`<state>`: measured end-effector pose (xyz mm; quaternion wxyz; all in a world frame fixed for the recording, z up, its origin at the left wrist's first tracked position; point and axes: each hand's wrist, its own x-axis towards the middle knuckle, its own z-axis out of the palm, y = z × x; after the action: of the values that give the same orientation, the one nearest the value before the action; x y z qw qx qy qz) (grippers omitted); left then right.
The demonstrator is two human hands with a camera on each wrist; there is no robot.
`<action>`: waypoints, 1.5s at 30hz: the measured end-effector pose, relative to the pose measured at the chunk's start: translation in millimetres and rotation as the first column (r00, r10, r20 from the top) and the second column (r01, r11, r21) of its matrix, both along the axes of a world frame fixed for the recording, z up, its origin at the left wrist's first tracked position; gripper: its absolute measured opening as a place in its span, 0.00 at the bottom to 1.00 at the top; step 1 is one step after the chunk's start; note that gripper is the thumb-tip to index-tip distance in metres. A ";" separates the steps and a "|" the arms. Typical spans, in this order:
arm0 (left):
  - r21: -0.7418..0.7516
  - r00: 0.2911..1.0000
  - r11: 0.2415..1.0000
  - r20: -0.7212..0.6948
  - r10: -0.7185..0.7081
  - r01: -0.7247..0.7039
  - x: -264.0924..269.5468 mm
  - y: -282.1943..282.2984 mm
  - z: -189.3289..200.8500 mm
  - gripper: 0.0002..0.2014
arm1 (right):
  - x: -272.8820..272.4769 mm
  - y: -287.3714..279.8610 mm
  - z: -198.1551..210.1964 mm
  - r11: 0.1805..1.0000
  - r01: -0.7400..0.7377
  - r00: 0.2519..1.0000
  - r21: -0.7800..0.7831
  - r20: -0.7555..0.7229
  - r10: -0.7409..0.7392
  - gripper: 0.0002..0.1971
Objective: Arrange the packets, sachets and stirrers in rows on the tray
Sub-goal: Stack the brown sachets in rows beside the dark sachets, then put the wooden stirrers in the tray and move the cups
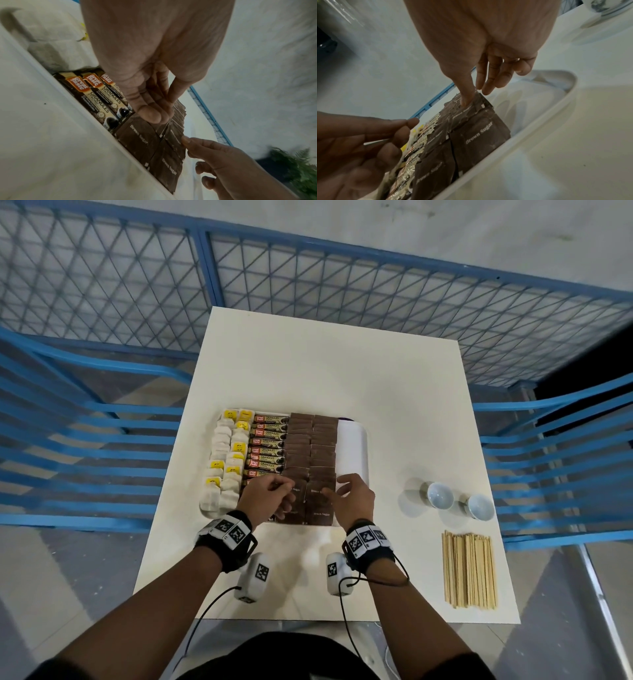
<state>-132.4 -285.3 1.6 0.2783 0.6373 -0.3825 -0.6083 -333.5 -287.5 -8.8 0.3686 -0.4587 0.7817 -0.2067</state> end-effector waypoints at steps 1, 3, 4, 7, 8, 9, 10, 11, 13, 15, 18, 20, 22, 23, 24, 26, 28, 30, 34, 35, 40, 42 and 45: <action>-0.012 1.000 1.000 0.016 -0.017 0.017 -0.1 -0.1 0.6 0.05 | -0.5 1.1 -0.3 1.000 0.009 1.000 -0.024 0.007 -0.009 0.12; -0.026 0.998 0.999 0.047 -0.046 0.047 -0.5 -0.3 1.0 0.05 | -1.9 5.7 0.6 0.997 0.022 1.000 -0.070 0.021 -0.021 0.08; -0.028 0.997 0.998 0.056 -0.060 0.061 -1.4 0.4 1.2 0.05 | -2.9 9.8 2.2 0.996 0.023 0.999 -0.091 0.027 -0.020 0.05; -0.014 0.991 0.994 0.082 -0.104 0.105 -7.3 3.8 1.4 0.06 | -6.3 23.2 5.7 0.993 -0.013 0.999 -0.121 0.034 0.018 0.03; -0.012 0.988 0.991 0.086 -0.129 0.130 -12.4 5.1 1.6 0.05 | -10.0 29.3 6.0 0.992 -0.013 0.999 -0.125 0.042 0.018 0.03; -0.013 0.983 0.987 0.091 -0.158 0.160 -18.9 6.7 1.2 0.05 | -14.6 36.4 6.9 0.991 -0.007 0.999 -0.131 0.053 0.014 0.03; -0.023 0.980 0.985 0.098 -0.170 0.173 -20.1 6.6 1.9 0.05 | -13.8 39.0 9.0 0.990 -0.017 0.997 -0.138 0.067 0.026 0.03; -0.029 0.974 0.979 0.106 -0.198 0.202 -24.4 7.5 2.8 0.05 | -16.8 43.9 9.8 0.991 -0.017 0.997 -0.136 0.072 0.027 0.02; -0.024 0.956 0.962 0.119 -0.269 0.274 -42.3 12.9 4.4 0.05 | -31.9 58.7 12.4 0.992 0.012 0.996 -0.127 0.087 -0.001 0.02; -0.021 0.935 0.942 0.135 -0.328 0.334 -63.8 17.4 6.0 0.05 | -52.6 73.1 16.1 0.991 0.045 0.996 -0.124 0.084 -0.034 0.02; -0.016 0.909 0.917 0.137 -0.393 0.398 -103.8 21.3 7.3 0.05 | -96.1 93.4 16.7 0.989 0.103 0.994 -0.104 0.050 -0.098 0.02; 0.000 0.889 0.897 0.136 -0.437 0.441 -134.7 24.6 7.6 0.05 | -130.7 105.7 18.1 0.983 0.149 0.989 -0.112 0.014 -0.148 0.04; 0.017 0.862 0.872 0.138 -0.487 0.490 -168.4 28.0 5.9 0.05 | -167.0 114.2 18.8 0.977 0.187 0.980 -0.105 -0.045 -0.193 0.04; 0.025 0.845 0.856 0.145 -0.515 0.517 -185.7 30.1 4.6 0.05 | -185.3 117.8 18.7 0.973 0.212 0.972 -0.094 -0.087 -0.220 0.03; 0.035 0.822 0.834 0.155 -0.549 0.550 -203.4 32.1 3.4 0.04 | -203.3 121.0 17.0 0.966 0.243 0.958 -0.090 -0.131 -0.254 0.03; 0.059 0.775 0.791 0.171 -0.608 0.608 -238.3 36.8 -2.1 0.05 | -238.3 126.3 10.2 0.949 0.302 0.922 -0.091 -0.225 -0.315 0.07; 0.094 0.741 0.761 0.181 -0.647 0.642 -271.4 43.8 -7.1 0.08 | -269.2 130.2 1.2 0.943 0.333 0.889 -0.015 -0.327 -0.320 0.16; 0.145 0.716 0.741 0.194 -0.671 0.656 -292.4 49.3 -11.7 0.08 | -285.0 129.7 -4.4 0.931 0.344 0.885 0.124 -0.373 -0.277 0.25; 0.200 0.726 0.761 0.227 -0.649 0.617 -333.3 55.1 -8.6 0.08 | -300.4 129.5 -18.5 0.942 0.242 0.920 0.233 -0.363 -0.146 0.26; 0.214 0.747 0.780 0.225 -0.625 0.588 -340.5 54.9 -8.4 0.08 | -299.1 129.8 -21.1 0.948 0.219 0.925 0.232 -0.358 -0.126 0.27; 0.242 0.862 0.863 0.146 -0.485 0.444 -362.4 50.3 -28.4 0.17 | -280.5 126.3 -33.8 0.964 0.024 0.926 0.264 -0.370 0.078 0.37; 0.251 0.882 0.878 0.139 -0.450 0.408 -368.3 48.7 -45.6 0.23 | -273.5 123.4 -39.6 0.962 -0.060 0.909 0.267 -0.383 0.163 0.31; 0.254 0.890 0.891 0.167 -0.423 0.376 -372.1 53.4 -25.6 0.20 | -265.5 118.9 -37.9 0.945 -0.161 0.874 0.285 -0.403 0.270 0.21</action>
<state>-504.5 -231.9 -24.0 0.0322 0.6333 -0.4661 -0.6169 -599.0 -168.6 -46.7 0.2581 -0.5295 0.8071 0.0411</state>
